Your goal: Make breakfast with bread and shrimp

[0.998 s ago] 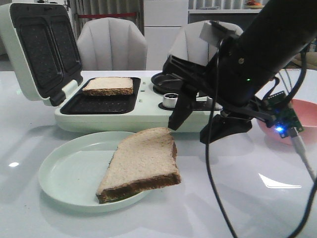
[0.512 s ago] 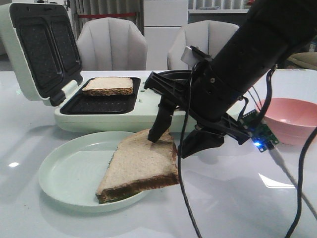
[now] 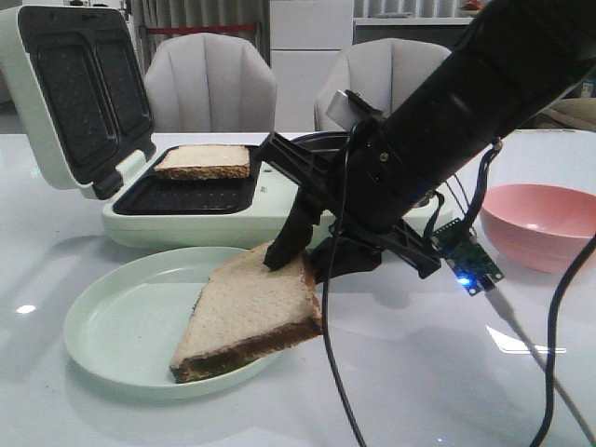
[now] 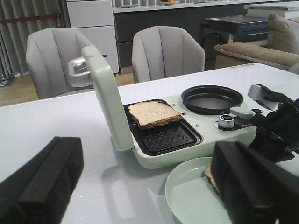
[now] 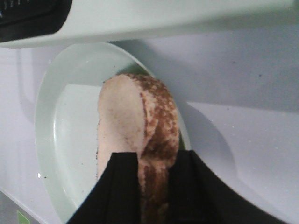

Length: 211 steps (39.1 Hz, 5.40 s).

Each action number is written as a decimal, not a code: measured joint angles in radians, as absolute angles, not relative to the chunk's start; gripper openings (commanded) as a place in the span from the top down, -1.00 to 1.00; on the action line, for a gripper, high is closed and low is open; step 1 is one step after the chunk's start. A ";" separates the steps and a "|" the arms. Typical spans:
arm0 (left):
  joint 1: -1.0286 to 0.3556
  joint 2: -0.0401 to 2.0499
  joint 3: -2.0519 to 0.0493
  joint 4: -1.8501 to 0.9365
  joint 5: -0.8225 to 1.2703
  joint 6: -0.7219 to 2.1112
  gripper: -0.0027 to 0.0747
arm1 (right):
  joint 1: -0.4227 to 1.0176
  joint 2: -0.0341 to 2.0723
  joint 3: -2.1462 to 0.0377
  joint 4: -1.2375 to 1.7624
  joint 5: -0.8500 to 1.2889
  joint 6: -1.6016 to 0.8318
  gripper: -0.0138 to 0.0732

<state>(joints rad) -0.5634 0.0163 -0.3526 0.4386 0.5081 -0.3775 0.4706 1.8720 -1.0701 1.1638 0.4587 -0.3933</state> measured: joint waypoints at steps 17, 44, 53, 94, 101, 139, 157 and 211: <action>-0.563 0.016 -0.353 0.439 0.508 -0.378 -0.68 | 0.469 1.747 -1.173 1.164 0.517 -0.496 0.18; -0.563 0.016 -0.353 0.439 0.508 -0.378 -0.68 | 0.475 2.106 -1.654 1.325 0.429 -0.570 0.18; -0.563 0.016 -0.353 0.439 0.508 -0.378 -0.68 | 0.475 2.197 -1.742 1.325 0.435 -0.570 -0.10; -0.563 0.016 -0.353 0.439 0.508 -0.378 -0.68 | 0.475 1.980 -1.770 0.698 0.353 -0.687 -0.51; -0.563 0.016 -0.353 0.439 0.508 -0.378 -0.68 | 0.456 1.878 -1.770 0.500 0.435 -0.591 -0.51; -0.563 0.016 -0.353 0.439 0.508 -0.378 -0.68 | -0.044 1.111 -1.231 0.231 0.678 -0.262 -0.48; -0.563 0.016 -0.353 0.464 0.488 -0.378 -0.68 | 0.078 0.596 -0.608 0.331 0.406 -0.285 -0.48; -0.563 0.457 -0.674 0.454 0.405 -0.378 -0.40 | 0.138 0.083 -0.231 0.342 0.319 -0.303 -0.48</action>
